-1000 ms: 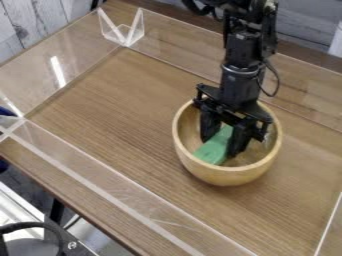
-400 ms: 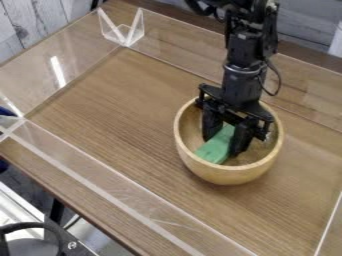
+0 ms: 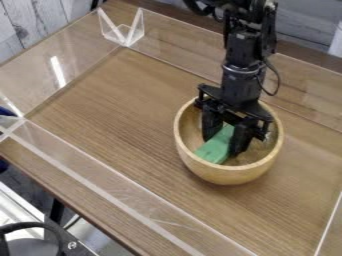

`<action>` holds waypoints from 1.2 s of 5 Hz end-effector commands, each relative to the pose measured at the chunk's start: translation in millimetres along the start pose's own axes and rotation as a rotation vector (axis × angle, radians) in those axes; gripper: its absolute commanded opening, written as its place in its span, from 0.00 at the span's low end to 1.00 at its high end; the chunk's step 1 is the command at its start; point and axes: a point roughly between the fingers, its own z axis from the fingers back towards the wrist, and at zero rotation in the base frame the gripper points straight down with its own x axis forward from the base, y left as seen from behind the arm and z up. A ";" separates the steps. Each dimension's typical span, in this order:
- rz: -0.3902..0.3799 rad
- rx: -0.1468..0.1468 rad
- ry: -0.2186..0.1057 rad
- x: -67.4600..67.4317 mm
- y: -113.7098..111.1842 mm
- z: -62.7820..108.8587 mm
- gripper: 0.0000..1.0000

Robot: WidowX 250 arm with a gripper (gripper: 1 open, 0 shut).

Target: Remove the green block from inside the brown bowl and put it on the table

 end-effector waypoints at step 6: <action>0.116 0.036 -0.210 -22.0 76.5 92.6 0.00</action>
